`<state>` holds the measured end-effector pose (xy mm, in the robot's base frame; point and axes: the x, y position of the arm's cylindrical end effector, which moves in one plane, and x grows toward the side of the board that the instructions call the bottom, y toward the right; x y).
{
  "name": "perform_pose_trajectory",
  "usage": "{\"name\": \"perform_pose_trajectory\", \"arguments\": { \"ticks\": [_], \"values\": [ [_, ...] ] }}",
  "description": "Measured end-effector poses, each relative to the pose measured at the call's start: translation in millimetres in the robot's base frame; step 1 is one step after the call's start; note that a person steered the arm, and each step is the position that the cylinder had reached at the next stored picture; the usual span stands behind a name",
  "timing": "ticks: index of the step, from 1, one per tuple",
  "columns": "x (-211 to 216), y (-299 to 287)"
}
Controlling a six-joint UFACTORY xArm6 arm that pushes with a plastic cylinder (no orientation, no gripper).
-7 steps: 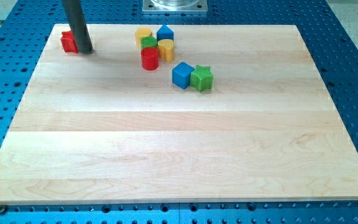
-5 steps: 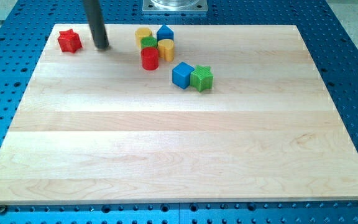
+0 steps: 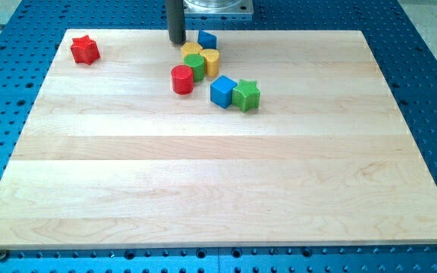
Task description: Keep heart and circles in a diagonal line with red star
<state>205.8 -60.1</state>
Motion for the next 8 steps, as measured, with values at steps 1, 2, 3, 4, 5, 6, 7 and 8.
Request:
{"name": "perform_pose_trajectory", "arguments": {
  "ticks": [1, 2, 3, 4, 5, 6, 7, 8],
  "values": [
    [37, 75],
    [65, 117],
    [33, 131],
    [69, 63],
    [146, 45],
    [145, 54],
    [84, 69],
    [77, 60]
  ]
}}
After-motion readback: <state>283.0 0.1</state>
